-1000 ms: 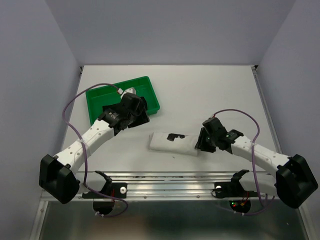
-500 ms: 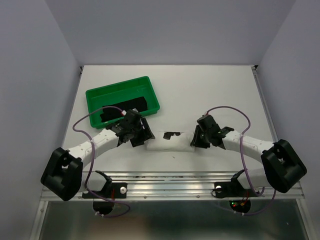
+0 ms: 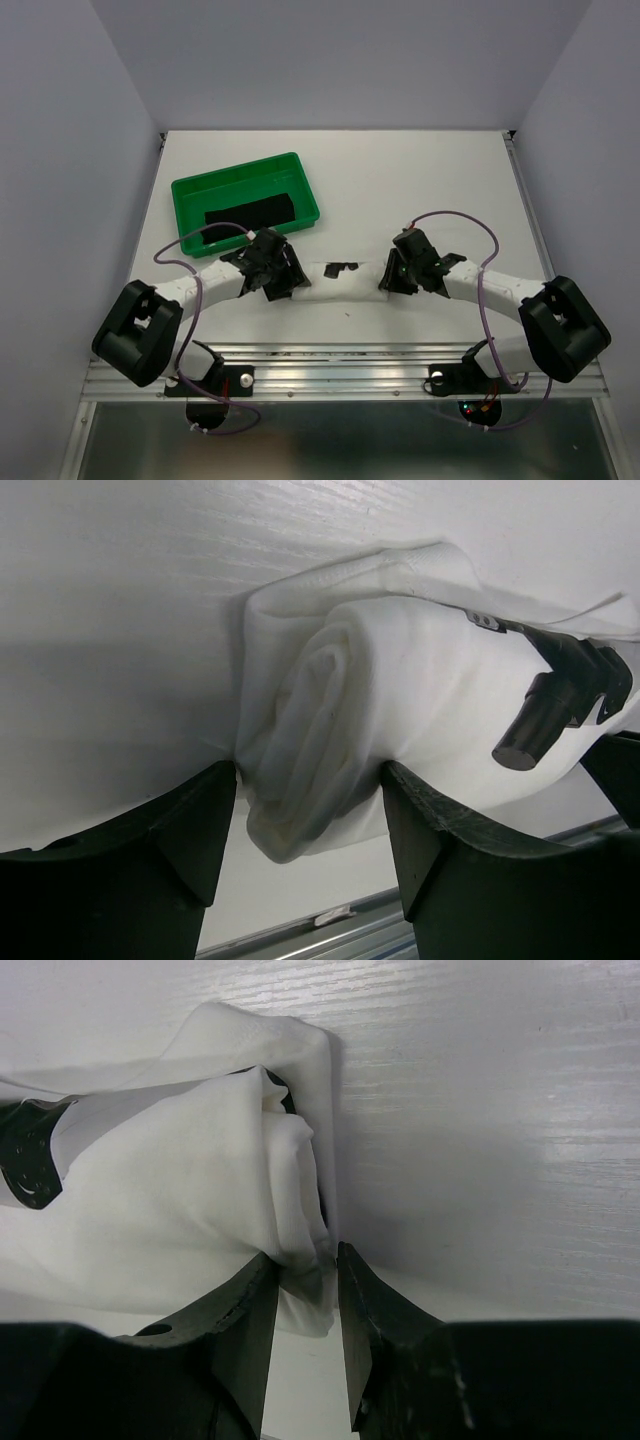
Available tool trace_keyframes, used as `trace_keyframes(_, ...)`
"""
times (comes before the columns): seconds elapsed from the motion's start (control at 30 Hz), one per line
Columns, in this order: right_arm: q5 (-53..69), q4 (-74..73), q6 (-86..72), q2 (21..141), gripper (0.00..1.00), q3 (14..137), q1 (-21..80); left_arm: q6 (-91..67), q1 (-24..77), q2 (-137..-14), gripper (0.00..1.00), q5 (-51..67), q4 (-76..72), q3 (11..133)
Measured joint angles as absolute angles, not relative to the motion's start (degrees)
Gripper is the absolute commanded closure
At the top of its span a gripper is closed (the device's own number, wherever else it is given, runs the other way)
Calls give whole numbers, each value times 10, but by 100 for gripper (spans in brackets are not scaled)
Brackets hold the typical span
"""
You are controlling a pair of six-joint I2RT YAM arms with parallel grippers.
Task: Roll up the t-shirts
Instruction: Pick up the T-shirt from the center of the board.
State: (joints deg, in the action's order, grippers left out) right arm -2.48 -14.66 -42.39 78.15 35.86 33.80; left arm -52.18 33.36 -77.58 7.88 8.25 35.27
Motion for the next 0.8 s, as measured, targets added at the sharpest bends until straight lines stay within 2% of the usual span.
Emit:
trace_keyframes(0.2, -25, -143, -422, 784, 65, 359, 338, -519, 334, -799, 33, 74, 51, 357)
trace_keyframes(0.23, -25, -143, -422, 784, 65, 359, 338, -517, 334, -802, 36, 73, 46, 359)
trace_keyframes(0.27, -25, -143, -422, 784, 65, 359, 338, -516, 334, -804, 40, 71, 43, 361)
trace_keyframes(0.43, -24, -142, -420, 785, 65, 359, 338, -511, 334, -817, 73, 75, 20, 361)
trace_keyframes(0.47, -24, -140, -420, 786, 65, 359, 338, -510, 334, -817, 74, 76, 17, 361)
trace_keyframes(0.5, -24, -140, -419, 786, 65, 359, 338, -509, 334, -817, 73, 77, 15, 361)
trace_keyframes(0.57, -23, -140, -418, 787, 65, 360, 338, -505, 334, -817, 51, 77, 13, 361)
trace_keyframes(0.63, -22, -140, -418, 787, 65, 360, 338, -498, 334, -817, 35, 74, 18, 364)
trace_keyframes(0.8, -21, -139, -418, 787, 64, 360, 338, -481, 334, -810, 31, 24, 74, 385)
